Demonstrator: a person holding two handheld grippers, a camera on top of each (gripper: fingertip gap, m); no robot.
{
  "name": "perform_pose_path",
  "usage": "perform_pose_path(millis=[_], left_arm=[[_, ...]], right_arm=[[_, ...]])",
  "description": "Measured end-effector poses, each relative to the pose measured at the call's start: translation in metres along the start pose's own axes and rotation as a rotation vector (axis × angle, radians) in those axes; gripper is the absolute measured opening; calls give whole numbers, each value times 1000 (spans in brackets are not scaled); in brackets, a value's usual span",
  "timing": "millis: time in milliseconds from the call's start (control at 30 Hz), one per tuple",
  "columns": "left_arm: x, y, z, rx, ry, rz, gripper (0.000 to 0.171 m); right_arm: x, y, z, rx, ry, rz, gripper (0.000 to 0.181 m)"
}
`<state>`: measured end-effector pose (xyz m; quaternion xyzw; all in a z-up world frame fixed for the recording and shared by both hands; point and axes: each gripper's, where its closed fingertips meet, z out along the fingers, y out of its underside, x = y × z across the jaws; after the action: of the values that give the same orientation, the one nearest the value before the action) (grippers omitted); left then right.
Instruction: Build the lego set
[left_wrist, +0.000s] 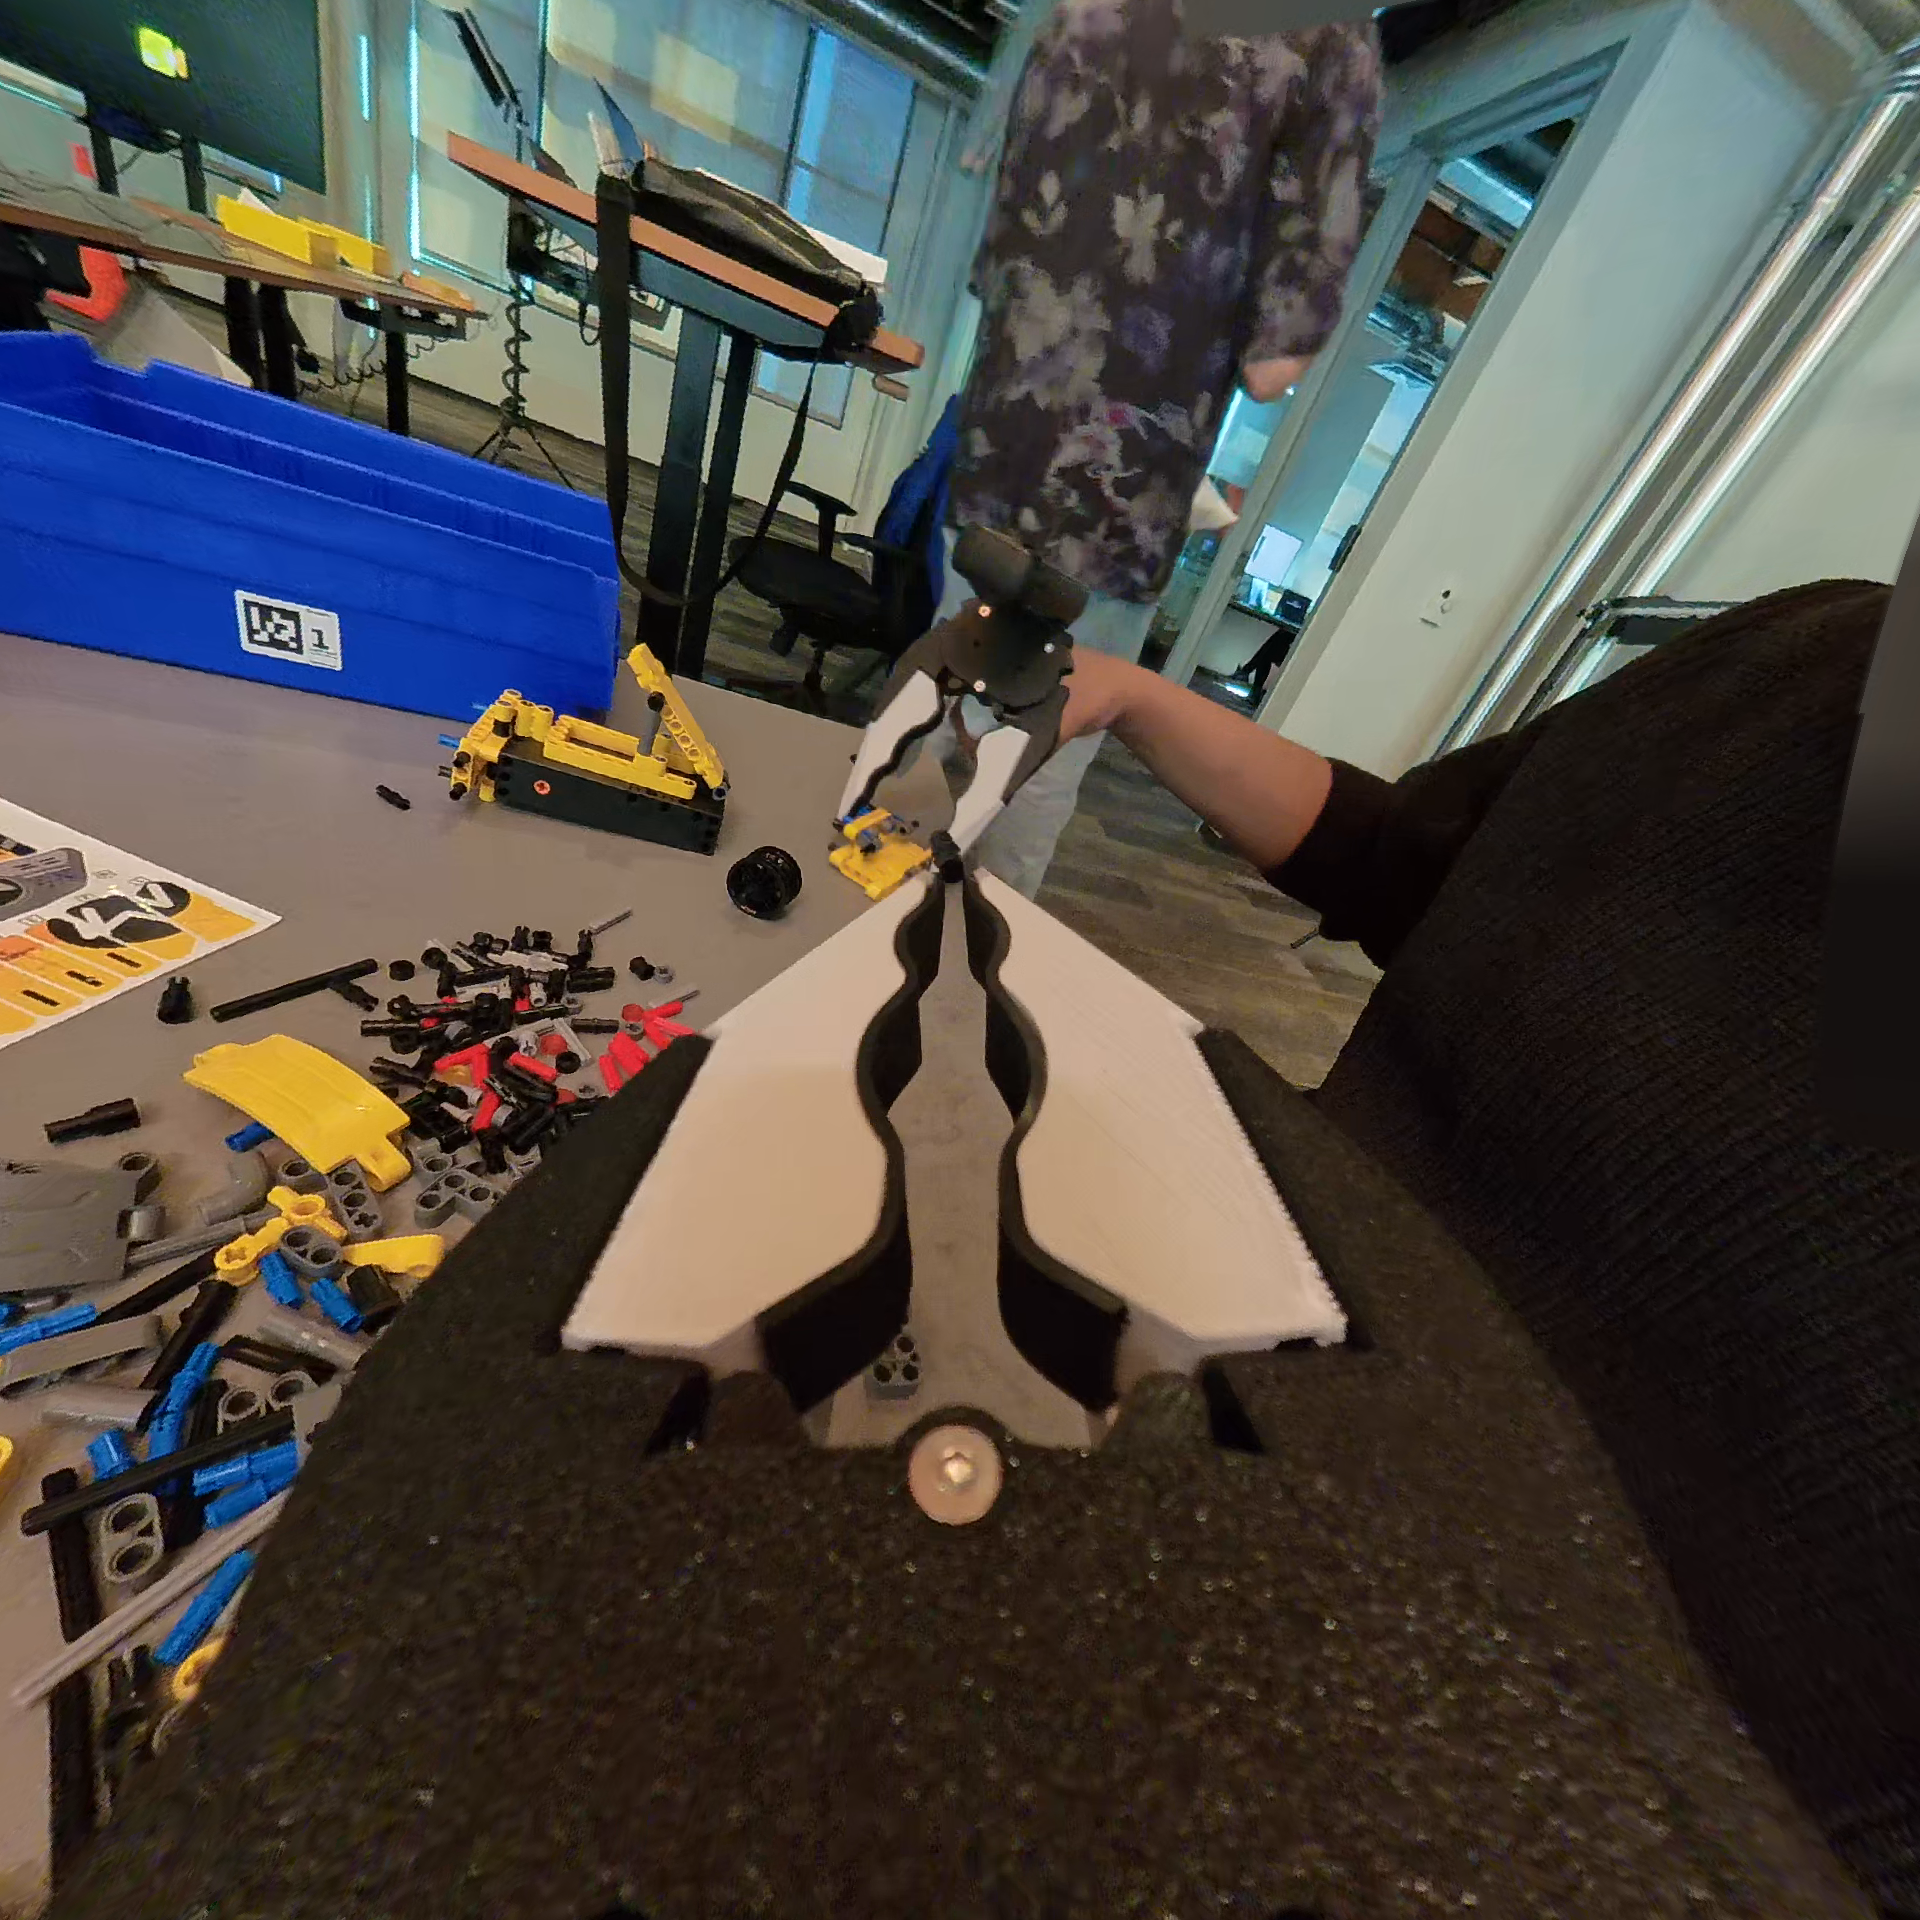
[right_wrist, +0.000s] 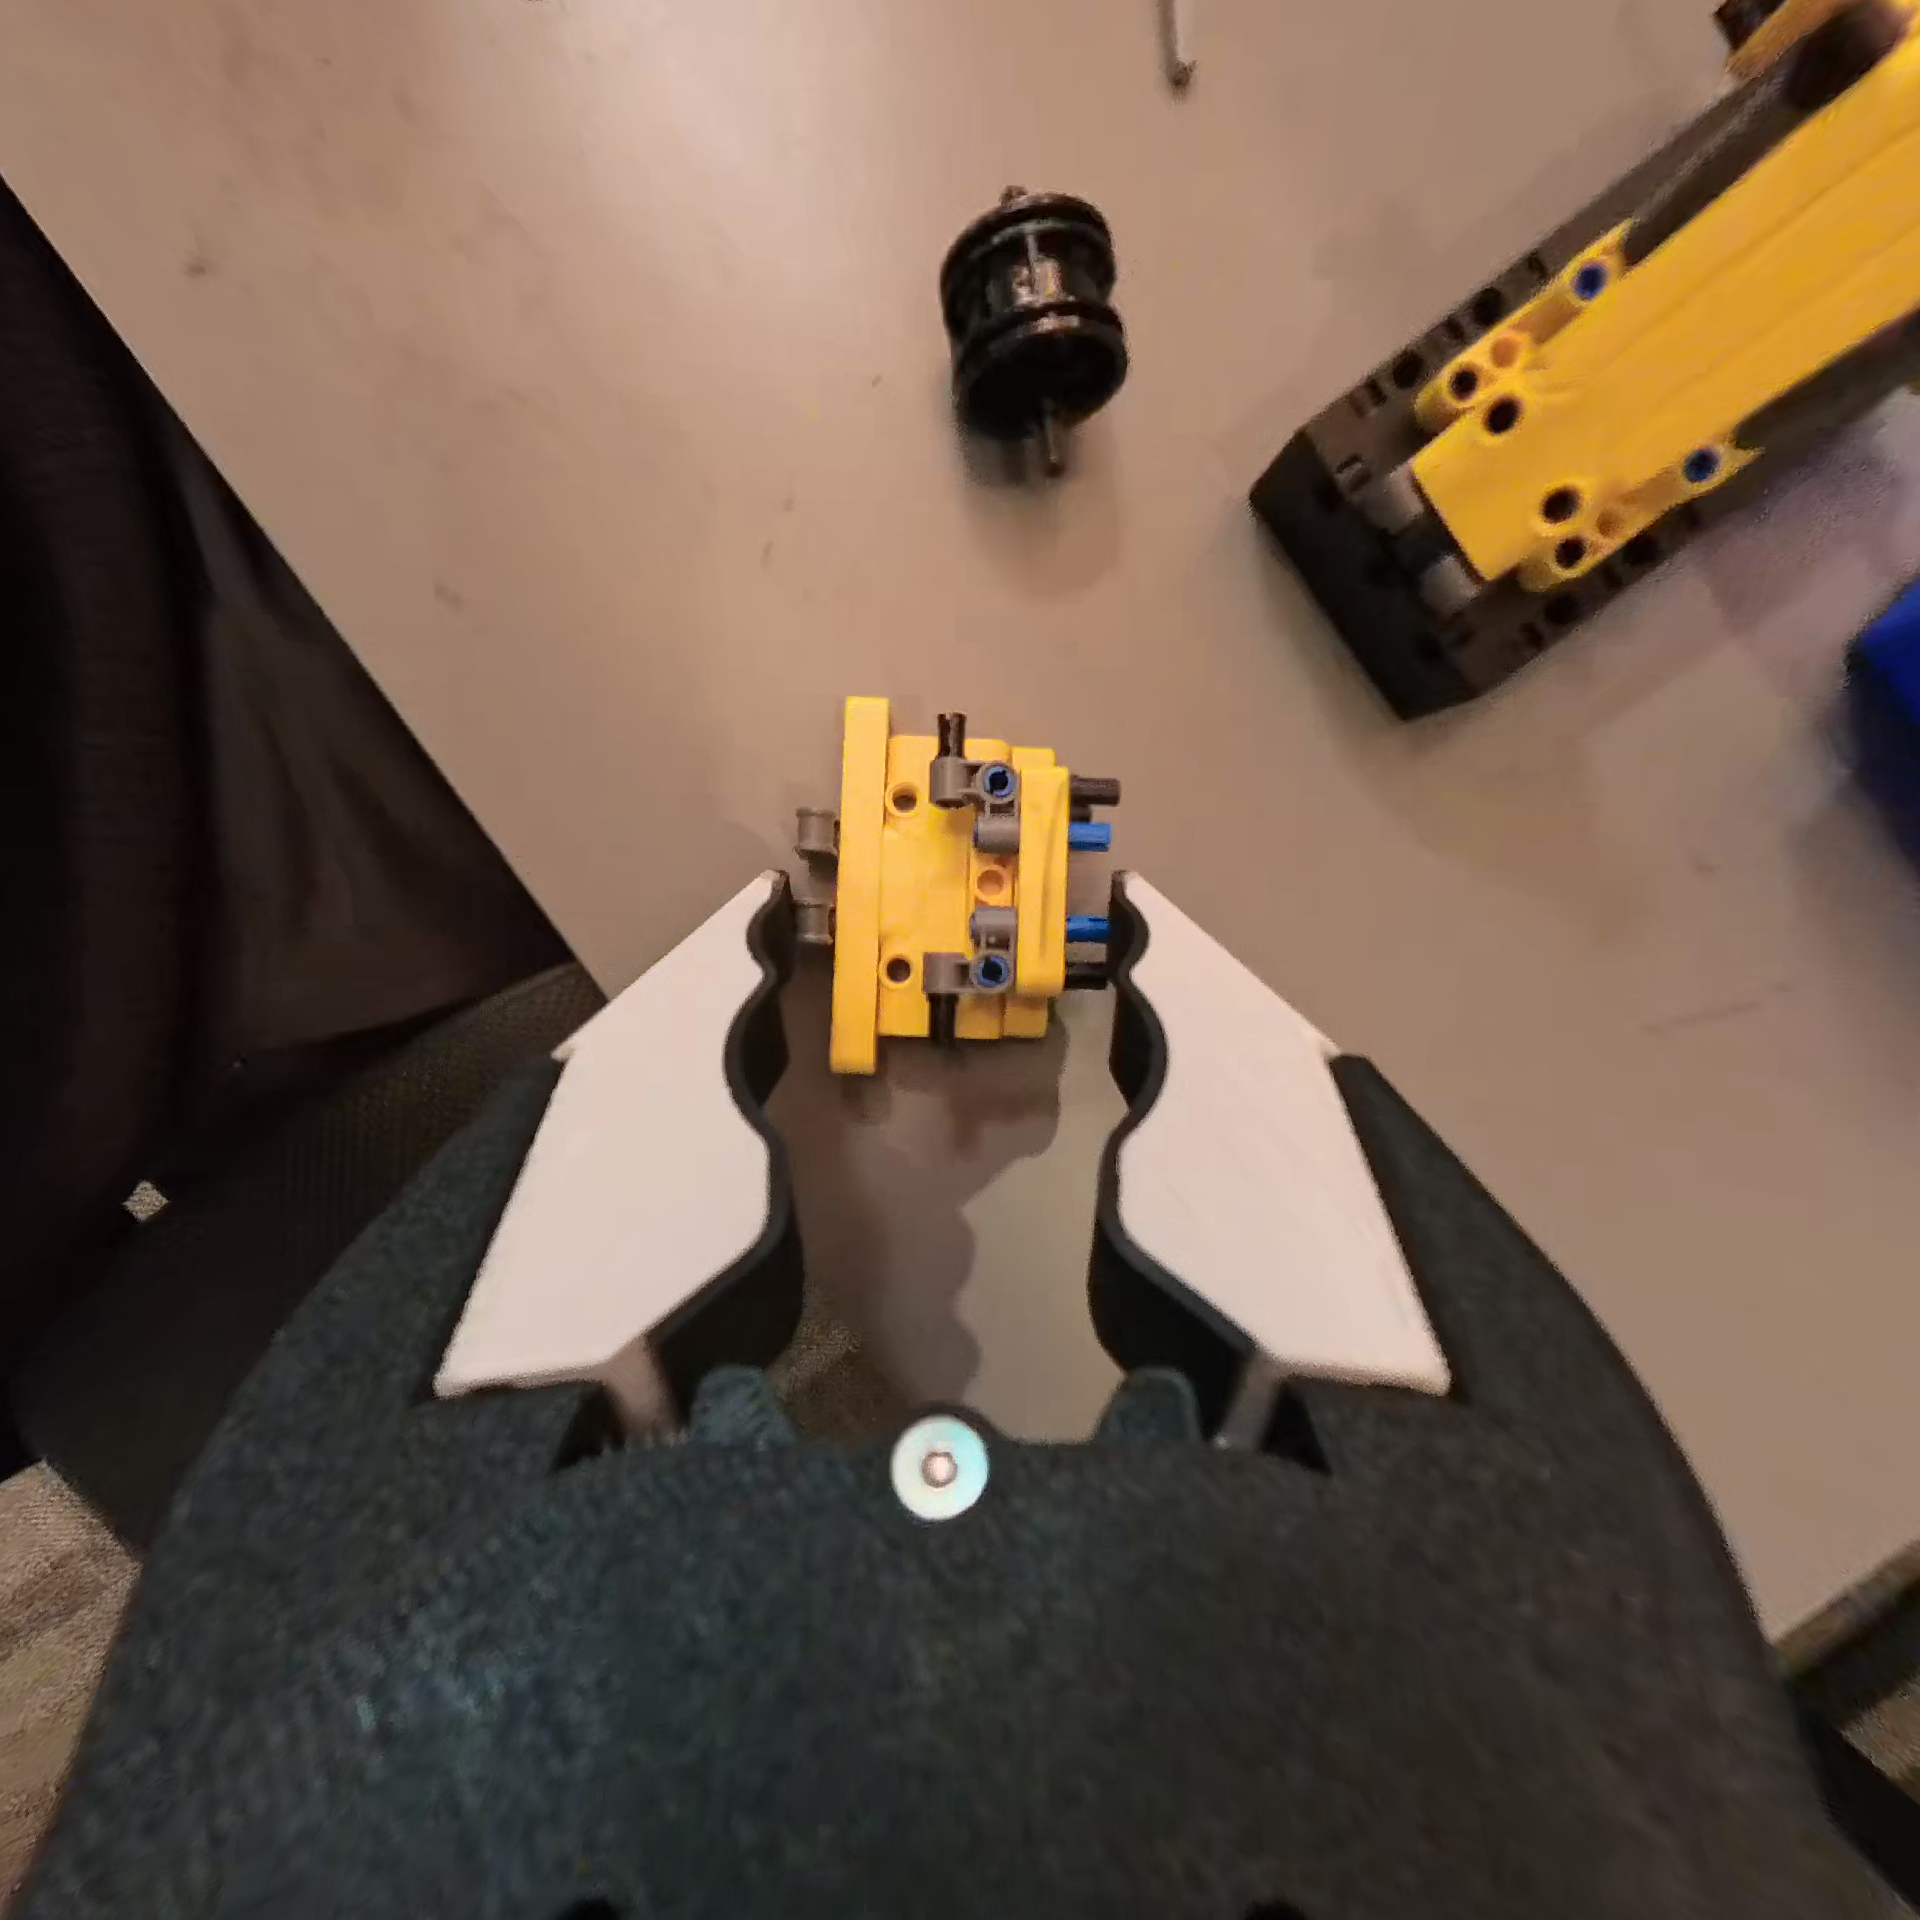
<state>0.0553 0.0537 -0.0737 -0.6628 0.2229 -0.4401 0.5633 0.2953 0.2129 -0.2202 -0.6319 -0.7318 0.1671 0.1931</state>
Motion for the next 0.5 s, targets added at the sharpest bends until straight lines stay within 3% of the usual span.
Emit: perform_pose_path(millis=[500], left_arm=[[-1,3,2,9,26,-27,3]], right_arm=[[-4,-3,5,34,20,-6,62]])
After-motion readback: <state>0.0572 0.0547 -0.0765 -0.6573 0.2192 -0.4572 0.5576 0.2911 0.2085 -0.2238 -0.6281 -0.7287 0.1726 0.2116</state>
